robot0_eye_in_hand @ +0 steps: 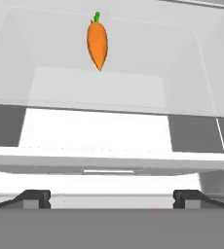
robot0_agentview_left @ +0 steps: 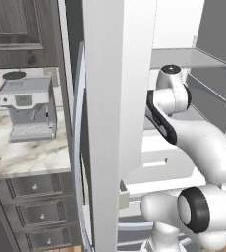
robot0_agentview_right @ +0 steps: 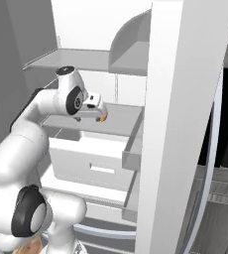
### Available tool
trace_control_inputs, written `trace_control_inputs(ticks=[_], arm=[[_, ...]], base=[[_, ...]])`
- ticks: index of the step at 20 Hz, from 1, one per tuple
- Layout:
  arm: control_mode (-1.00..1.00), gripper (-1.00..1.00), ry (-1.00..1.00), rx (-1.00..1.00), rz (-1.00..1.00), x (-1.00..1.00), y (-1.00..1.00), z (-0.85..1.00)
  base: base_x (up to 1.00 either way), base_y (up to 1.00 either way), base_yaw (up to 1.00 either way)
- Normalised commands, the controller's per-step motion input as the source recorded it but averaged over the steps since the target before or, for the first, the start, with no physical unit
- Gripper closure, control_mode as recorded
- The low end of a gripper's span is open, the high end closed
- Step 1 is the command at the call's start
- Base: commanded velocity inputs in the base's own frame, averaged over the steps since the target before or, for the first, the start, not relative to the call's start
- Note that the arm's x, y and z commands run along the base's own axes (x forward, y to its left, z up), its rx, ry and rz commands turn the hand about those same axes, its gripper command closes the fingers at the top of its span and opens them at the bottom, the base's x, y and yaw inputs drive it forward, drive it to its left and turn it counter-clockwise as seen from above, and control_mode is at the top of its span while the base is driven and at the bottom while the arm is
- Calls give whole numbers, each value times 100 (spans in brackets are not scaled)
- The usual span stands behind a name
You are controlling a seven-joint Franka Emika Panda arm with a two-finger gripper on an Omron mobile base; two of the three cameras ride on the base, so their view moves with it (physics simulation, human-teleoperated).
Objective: Take the cheese, fish, and carrot from the fridge and place them on the plate on the dining counter to create an appetizer plate.
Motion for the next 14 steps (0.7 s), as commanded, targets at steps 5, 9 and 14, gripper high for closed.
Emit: trace_control_inputs(ticks=[5,9,14], arm=[[-100,-100,0,3,9,83,0,-41],[-100,-100,0,5,0,88,0,-22],[-100,-100,0,5,0,75,0,-29]], base=[[0,0,0],[0,0,0],[0,0,0]])
